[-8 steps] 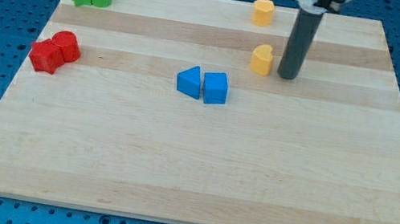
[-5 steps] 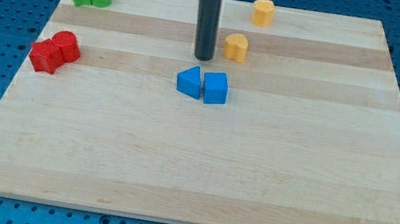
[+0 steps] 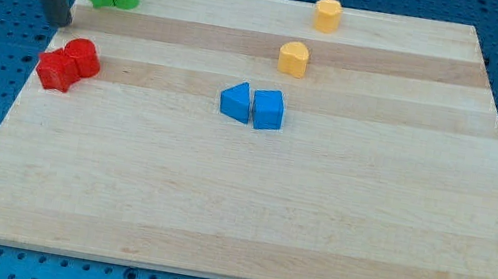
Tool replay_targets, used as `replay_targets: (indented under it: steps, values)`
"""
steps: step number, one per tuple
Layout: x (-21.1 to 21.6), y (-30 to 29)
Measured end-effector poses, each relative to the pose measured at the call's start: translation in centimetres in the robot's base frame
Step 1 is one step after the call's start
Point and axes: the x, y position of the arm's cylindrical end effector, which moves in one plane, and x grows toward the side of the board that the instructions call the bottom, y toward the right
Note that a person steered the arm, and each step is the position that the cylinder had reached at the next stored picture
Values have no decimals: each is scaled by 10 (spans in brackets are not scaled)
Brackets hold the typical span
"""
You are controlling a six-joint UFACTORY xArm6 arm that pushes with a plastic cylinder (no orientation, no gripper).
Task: Separate green star and green circle
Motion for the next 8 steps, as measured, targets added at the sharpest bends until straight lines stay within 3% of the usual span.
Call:
replay_targets:
  steps: [5,8]
  values:
    - [-36,-2]
    - [-86,-2]
